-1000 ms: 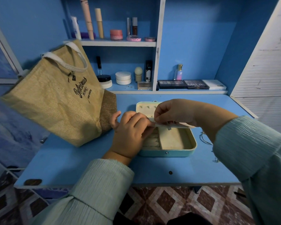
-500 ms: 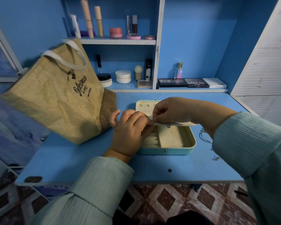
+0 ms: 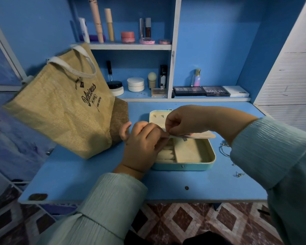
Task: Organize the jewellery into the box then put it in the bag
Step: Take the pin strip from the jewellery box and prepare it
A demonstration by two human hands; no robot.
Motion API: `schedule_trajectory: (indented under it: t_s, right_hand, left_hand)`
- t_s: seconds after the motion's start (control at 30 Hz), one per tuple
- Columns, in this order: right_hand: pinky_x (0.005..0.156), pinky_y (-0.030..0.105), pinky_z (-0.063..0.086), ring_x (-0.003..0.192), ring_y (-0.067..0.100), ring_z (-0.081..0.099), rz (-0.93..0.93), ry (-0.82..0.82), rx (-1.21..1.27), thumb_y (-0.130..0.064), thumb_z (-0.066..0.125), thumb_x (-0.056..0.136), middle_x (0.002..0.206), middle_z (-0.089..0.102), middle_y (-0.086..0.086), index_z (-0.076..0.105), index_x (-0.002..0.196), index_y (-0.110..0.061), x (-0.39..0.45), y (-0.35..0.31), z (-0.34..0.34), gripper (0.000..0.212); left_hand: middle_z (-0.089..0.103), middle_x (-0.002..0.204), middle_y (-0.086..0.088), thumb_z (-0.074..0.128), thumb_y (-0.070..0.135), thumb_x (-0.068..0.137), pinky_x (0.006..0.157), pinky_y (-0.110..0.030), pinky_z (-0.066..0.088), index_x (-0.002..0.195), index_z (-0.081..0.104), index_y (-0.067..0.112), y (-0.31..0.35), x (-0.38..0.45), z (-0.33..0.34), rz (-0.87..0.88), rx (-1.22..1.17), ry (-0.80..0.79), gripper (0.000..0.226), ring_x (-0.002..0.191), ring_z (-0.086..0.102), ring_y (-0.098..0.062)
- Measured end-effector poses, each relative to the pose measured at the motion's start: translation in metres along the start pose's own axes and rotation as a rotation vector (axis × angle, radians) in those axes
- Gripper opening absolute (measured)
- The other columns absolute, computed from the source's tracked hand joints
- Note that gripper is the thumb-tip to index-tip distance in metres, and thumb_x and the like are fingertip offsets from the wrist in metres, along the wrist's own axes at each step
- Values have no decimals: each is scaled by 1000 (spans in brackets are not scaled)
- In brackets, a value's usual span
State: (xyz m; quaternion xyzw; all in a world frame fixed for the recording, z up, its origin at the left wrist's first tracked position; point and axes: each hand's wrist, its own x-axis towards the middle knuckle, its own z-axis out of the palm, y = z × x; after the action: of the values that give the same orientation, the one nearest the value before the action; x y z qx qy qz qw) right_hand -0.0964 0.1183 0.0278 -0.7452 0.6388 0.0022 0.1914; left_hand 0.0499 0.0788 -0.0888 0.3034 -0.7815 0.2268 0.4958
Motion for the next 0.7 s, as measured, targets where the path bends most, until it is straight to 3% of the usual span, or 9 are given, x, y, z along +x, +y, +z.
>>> schedule_trajectory:
  t_s: [0.2,0.47,0.7]
  right_hand:
    - [60,18,39,61,10,53,9,-3,99,-14,47,92,70,58,-10,54,99,-25,-3,8,-4,15]
    - [59,13,32,65,2,43,-100,-50,-165,-18,48,92,76,48,-15,54,93,-23,4,2,-5,8]
    - [56,13,36,61,2,48,-108,-127,-187,-17,48,92,74,51,-12,55,90,-24,11,-1,-10,10]
  left_hand:
    - [67,78,7,53,38,87,90,-37,21,68,68,21,1,0,0,-16,-37,-21,29,92,47,-13]
    - [67,78,3,54,35,86,90,-37,23,67,67,18,0,1,0,-4,-28,-10,29,91,47,-15]
    - [68,81,3,58,32,85,90,-40,26,73,67,19,0,-1,0,-10,-85,-32,19,93,48,-17]
